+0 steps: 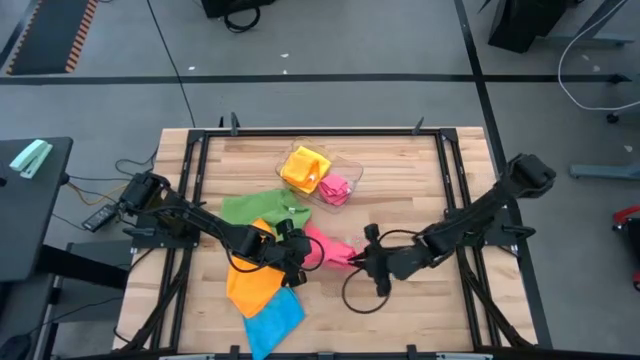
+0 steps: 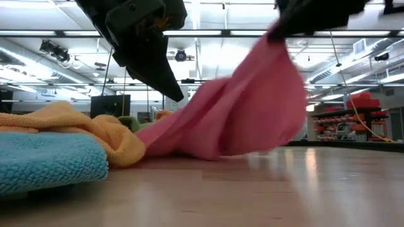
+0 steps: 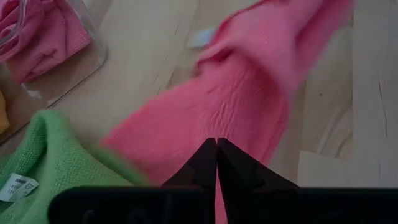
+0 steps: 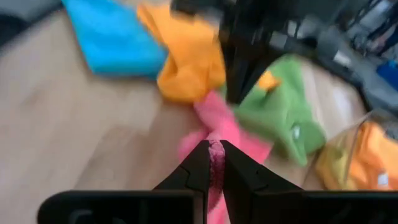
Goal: Fold microfiber towels
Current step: Fold the pink microfiber cloth
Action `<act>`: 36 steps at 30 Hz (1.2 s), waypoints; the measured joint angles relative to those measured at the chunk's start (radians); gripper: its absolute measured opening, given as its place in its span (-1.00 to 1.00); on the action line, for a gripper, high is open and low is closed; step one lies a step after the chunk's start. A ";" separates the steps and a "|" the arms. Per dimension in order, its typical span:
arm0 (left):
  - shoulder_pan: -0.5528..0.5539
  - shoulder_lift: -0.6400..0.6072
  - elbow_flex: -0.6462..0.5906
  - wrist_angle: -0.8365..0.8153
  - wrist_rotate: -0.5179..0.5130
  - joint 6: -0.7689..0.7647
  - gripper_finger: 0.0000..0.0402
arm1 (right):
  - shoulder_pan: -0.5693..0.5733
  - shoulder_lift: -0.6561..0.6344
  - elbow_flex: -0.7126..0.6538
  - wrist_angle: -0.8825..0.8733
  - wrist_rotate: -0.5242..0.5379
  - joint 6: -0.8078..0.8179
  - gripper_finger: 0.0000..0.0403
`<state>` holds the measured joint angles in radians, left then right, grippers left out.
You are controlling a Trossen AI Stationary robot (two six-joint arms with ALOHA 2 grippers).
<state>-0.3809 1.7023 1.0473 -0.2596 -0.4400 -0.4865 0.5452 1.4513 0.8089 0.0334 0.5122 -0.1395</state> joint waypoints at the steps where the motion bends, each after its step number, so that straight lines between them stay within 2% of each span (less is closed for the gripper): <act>1: 0.000 0.000 0.000 0.000 0.000 0.000 -0.88 | 0.009 -0.025 0.000 0.000 0.000 -0.013 -0.80; 15: 0.008 0.000 0.000 0.015 -0.009 0.012 -0.85 | 0.021 -0.374 0.000 0.017 0.003 -0.139 -0.80; 24: 0.009 0.000 0.000 0.018 -0.011 0.011 -0.81 | 0.021 -0.530 0.020 0.140 -0.099 -0.186 -0.80; 27: 0.008 0.000 0.000 0.052 -0.011 0.028 -0.80 | 0.021 -0.556 0.044 0.136 -0.106 -0.146 -0.80; 36: -0.032 0.000 0.000 0.264 -0.011 0.262 -0.78 | 0.021 -0.563 0.055 0.102 -0.131 0.044 -0.80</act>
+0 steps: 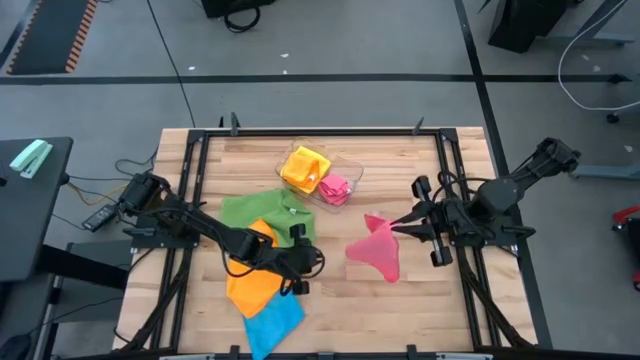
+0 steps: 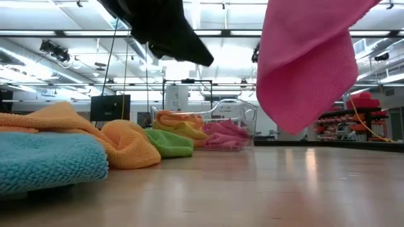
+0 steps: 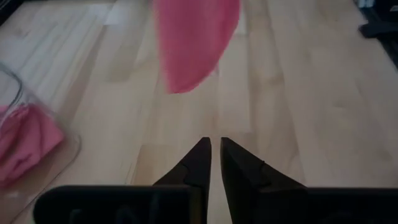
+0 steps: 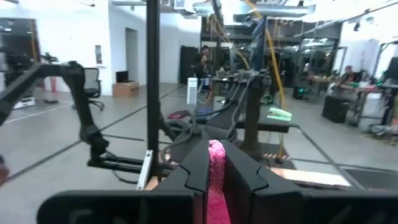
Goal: Fold microfiber towels
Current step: Fold the pink microfiber cloth
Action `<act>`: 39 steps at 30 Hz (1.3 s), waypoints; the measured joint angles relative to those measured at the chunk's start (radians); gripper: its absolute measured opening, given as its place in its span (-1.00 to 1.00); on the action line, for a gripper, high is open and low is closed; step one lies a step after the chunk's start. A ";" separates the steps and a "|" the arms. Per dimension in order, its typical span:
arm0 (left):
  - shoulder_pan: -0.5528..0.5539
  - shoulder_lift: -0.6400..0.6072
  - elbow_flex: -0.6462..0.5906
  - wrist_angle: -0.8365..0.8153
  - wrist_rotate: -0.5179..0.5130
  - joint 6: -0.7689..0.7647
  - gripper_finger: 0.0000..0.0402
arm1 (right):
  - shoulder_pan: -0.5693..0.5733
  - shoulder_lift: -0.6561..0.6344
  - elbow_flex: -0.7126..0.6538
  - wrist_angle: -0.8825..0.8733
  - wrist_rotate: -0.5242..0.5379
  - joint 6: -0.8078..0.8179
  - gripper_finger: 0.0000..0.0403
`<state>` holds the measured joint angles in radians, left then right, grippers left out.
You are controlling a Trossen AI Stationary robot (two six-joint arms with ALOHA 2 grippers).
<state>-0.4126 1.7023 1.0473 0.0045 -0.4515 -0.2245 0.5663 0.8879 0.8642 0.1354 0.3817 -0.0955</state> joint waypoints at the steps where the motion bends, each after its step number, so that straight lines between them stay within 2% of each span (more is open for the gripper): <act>1: -0.004 0.000 0.000 0.008 0.001 0.006 -0.77 | 0.000 0.000 0.000 -0.007 -0.009 0.014 -0.80; 7: -0.011 0.000 0.000 0.025 0.000 0.012 -0.80 | 0.000 0.001 0.000 -0.057 -0.187 0.203 -0.80; 11: -0.010 0.000 0.000 0.025 0.000 0.012 -0.80 | 0.000 0.001 0.000 -0.090 -0.172 0.219 -0.80; 14: -0.009 0.000 0.000 0.025 0.000 0.012 -0.78 | -0.008 0.004 0.000 -0.134 -0.047 0.166 -0.80; 18: -0.009 0.000 0.000 0.025 0.000 0.011 -0.76 | -0.058 0.005 0.000 -0.233 0.226 0.020 -0.80; 21: -0.009 0.000 0.000 0.025 0.000 0.011 -0.77 | -0.137 0.006 0.000 -0.258 0.422 -0.146 -0.80; 24: -0.009 0.000 0.000 0.025 0.000 0.012 -0.79 | -0.230 0.005 0.000 -0.221 0.485 -0.291 -0.80; 26: -0.009 0.000 0.000 0.025 0.000 0.011 -0.81 | -0.278 0.005 0.000 -0.210 0.441 -0.320 -0.80; 30: -0.009 0.000 0.000 0.022 0.000 0.011 -0.83 | -0.319 0.014 0.000 -0.245 0.213 -0.236 -0.80; 34: -0.009 0.000 0.000 0.022 0.000 0.011 -0.81 | -0.318 0.040 -0.001 -0.383 0.089 0.005 -0.80; 39: -0.009 0.000 0.000 0.022 0.000 0.011 -0.81 | -0.306 0.124 -0.002 -0.594 -0.003 0.288 -0.80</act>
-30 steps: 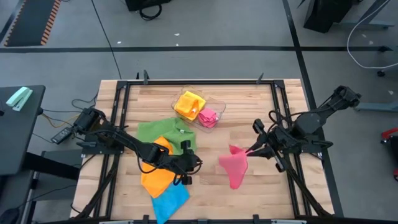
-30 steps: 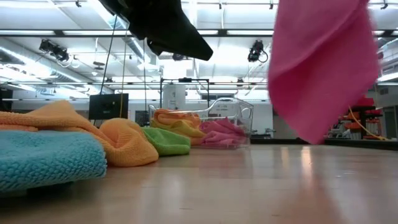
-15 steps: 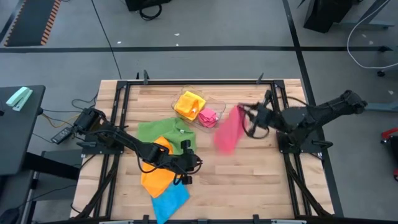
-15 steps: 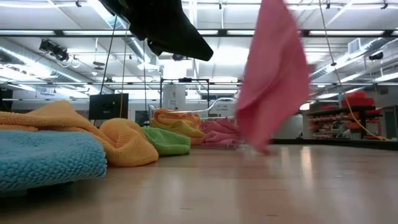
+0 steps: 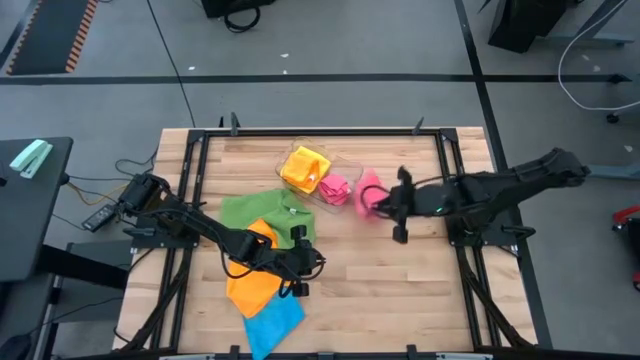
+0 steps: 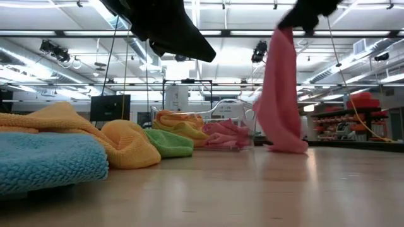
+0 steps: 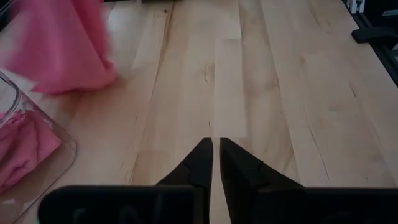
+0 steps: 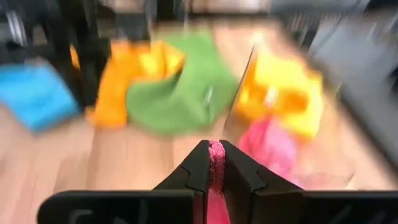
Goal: Fold microfiber towels
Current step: Fold the pink microfiber cloth
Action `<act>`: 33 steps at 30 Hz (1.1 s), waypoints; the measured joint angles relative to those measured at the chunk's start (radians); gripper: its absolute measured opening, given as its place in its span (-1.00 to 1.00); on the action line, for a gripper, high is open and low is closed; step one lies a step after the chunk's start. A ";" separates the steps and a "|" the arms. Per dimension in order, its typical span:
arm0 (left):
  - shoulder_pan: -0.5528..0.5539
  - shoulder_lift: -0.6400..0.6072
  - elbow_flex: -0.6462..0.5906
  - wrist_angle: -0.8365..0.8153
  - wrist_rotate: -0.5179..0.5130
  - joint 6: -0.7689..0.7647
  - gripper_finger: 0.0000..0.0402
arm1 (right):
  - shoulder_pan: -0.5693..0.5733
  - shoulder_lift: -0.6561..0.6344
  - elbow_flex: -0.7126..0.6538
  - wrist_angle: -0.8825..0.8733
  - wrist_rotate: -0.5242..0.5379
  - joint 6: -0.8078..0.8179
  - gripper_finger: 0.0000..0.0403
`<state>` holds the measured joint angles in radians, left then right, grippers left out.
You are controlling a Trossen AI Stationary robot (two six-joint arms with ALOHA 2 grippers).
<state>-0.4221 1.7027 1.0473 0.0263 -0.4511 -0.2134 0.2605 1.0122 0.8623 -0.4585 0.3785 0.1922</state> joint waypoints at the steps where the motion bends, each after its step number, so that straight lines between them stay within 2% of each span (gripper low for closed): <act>1: 0.000 0.000 0.000 0.000 0.000 0.000 -0.82 | 0.009 0.022 0.000 -0.030 -0.004 0.030 -0.80; 10: 0.000 0.000 0.000 0.000 0.000 -0.001 -0.84 | 0.153 0.197 0.000 -0.073 -0.012 0.195 -0.80; 15: 0.000 0.000 0.000 0.000 0.000 -0.003 -0.81 | 0.245 0.255 0.000 -0.073 -0.058 0.222 -0.80; 21: 0.000 0.000 0.000 0.000 0.000 -0.003 -0.84 | 0.357 0.307 -0.001 -0.007 -0.104 0.159 -0.75; 26: 0.000 0.000 0.000 0.001 0.000 -0.003 -0.87 | 0.444 0.344 -0.001 0.104 -0.228 0.038 -0.68; 33: 0.000 0.000 0.000 0.003 0.000 -0.003 -0.84 | 0.484 0.357 -0.001 0.125 -0.225 0.036 -0.39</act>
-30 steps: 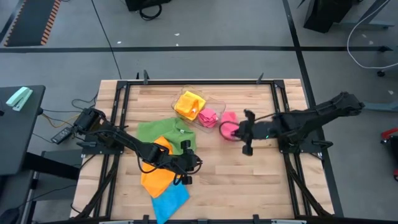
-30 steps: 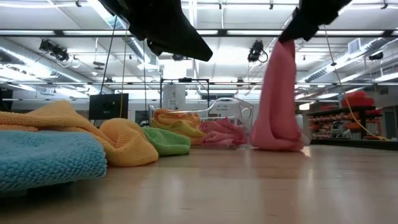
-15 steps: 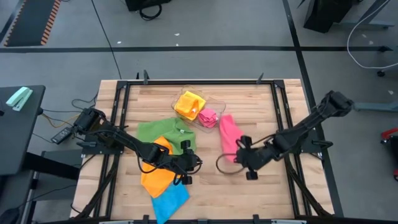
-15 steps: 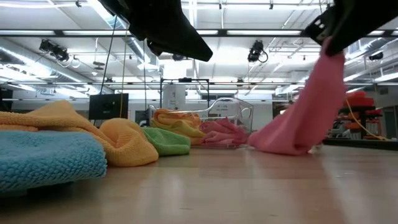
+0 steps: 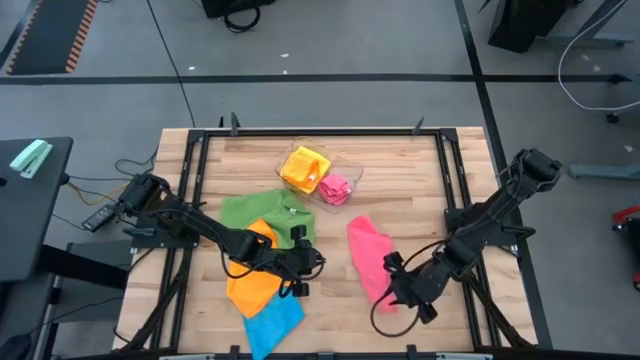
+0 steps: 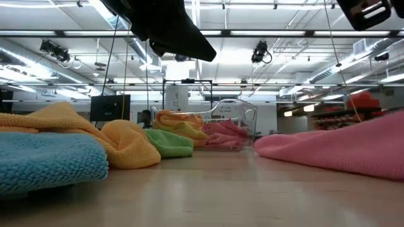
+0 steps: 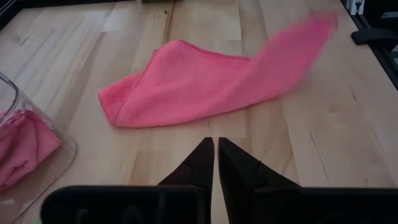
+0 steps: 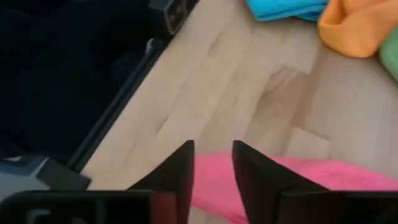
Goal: Fold microfiber towels
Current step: Fold the pink microfiber cloth
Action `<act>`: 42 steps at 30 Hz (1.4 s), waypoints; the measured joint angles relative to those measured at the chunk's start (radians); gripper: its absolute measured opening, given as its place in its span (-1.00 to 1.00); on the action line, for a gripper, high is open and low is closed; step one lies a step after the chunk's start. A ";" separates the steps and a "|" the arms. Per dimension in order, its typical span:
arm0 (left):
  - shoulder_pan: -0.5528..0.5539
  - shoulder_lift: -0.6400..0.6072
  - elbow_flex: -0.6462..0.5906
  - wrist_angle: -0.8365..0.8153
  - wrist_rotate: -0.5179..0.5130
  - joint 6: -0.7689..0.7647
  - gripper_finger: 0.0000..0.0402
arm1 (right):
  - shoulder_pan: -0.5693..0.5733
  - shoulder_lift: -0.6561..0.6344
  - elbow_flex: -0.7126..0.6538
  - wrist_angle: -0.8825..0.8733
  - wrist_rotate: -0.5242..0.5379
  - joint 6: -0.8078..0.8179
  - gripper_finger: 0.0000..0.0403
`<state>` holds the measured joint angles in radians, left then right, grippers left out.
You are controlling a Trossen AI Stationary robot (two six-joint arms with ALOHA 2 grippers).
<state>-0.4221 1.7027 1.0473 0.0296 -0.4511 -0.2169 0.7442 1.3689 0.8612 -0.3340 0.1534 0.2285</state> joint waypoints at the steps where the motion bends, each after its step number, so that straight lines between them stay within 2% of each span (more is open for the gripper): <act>1: 0.000 0.000 0.000 0.000 0.000 0.000 -0.83 | -0.002 0.000 0.000 0.000 0.004 0.000 -0.33; 5: 0.000 0.000 0.000 0.000 0.000 0.000 -0.85 | -0.026 0.000 0.000 -0.028 0.054 0.003 -0.11; 8: 0.000 0.000 0.000 0.000 0.000 0.000 -0.87 | -0.071 0.000 0.000 -0.132 0.119 0.051 -0.03; 13: 0.000 0.000 0.000 0.000 0.000 0.000 -0.87 | -0.181 0.000 0.000 -0.329 0.190 0.160 -0.01; 16: 0.000 0.000 0.000 0.000 0.000 0.000 -0.85 | -0.237 0.000 0.000 -0.416 0.212 0.149 -0.01; 21: 0.000 0.000 0.000 0.000 0.000 0.000 -0.83 | -0.261 0.018 0.000 -0.517 0.212 0.154 -0.01; 28: 0.000 0.000 0.000 0.000 0.000 -0.002 -0.88 | -0.260 0.130 0.000 -0.543 0.213 0.172 -0.01; 34: 0.000 0.000 0.000 0.000 0.000 -0.006 -0.84 | -0.260 0.240 0.000 -0.603 0.242 0.175 -0.01; 42: 0.000 0.000 0.000 0.000 0.000 -0.006 -0.84 | -0.259 0.256 0.000 -0.553 0.291 0.199 -0.03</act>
<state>-0.4221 1.7027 1.0473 0.0299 -0.4512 -0.2234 0.4848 1.6252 0.8608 -0.8870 0.4449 0.4273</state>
